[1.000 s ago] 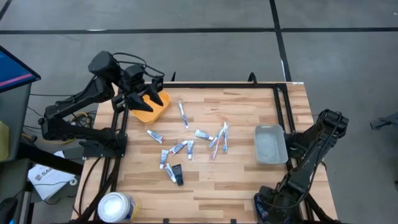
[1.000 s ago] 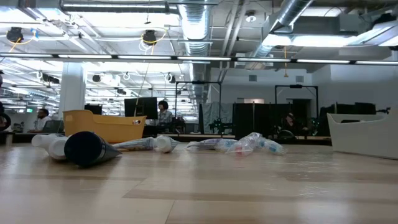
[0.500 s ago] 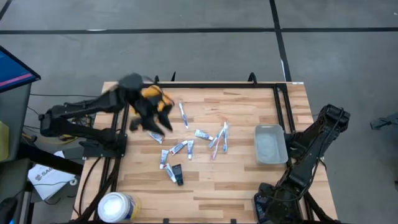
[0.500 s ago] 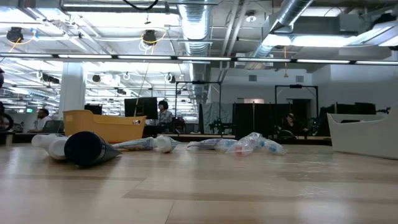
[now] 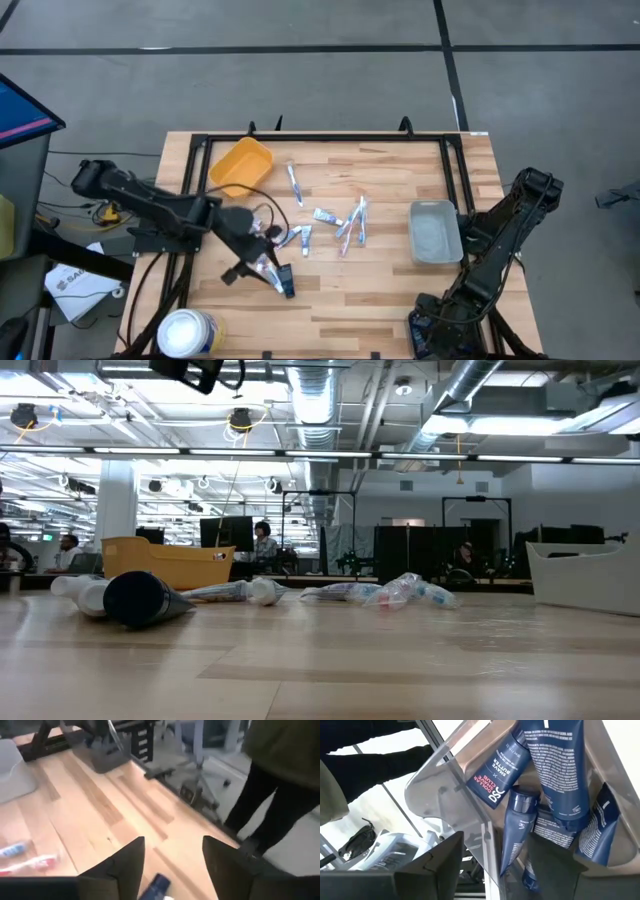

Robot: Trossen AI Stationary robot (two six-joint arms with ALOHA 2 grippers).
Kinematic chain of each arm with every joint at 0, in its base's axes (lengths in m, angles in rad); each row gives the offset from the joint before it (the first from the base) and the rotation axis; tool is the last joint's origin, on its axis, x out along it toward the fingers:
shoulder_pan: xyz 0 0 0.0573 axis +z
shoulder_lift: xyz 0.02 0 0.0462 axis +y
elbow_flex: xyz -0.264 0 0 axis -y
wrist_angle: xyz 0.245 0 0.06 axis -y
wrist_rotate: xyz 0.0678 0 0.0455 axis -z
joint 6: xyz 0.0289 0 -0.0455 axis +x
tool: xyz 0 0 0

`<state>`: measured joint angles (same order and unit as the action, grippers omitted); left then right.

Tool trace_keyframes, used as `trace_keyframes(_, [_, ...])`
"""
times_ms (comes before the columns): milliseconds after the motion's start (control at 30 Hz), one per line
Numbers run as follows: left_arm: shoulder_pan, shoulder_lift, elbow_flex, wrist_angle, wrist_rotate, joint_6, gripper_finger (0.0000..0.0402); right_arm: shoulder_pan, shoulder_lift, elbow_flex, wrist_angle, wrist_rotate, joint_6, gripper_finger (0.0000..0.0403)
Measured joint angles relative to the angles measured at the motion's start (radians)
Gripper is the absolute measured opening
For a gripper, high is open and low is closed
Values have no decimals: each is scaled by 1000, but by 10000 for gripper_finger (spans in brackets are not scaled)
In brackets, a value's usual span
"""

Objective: Pick & Place Travel size toiletries
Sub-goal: Put the blue shave cream into the black bin

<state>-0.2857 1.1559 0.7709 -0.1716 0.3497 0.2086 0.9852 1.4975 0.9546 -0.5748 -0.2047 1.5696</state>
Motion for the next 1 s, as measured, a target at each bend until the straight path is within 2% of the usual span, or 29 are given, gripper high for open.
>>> trace_keyframes(133, [-41,74,-14,-2,-42,71,234,-6,0,0,0,0,-2,219])
trace_keyframes(300, [-49,194,-14,21,-44,146,259,-13,0,0,4,4,-7,224])
trace_keyframes(433, [-54,293,-13,74,-27,218,261,-19,0,0,4,4,-10,222])
trace_keyframes(633, [-54,427,-3,167,-31,222,260,-19,0,0,6,4,-9,217])
trace_keyframes(1000, [-63,611,69,168,-37,283,249,-19,0,0,5,23,-30,209])
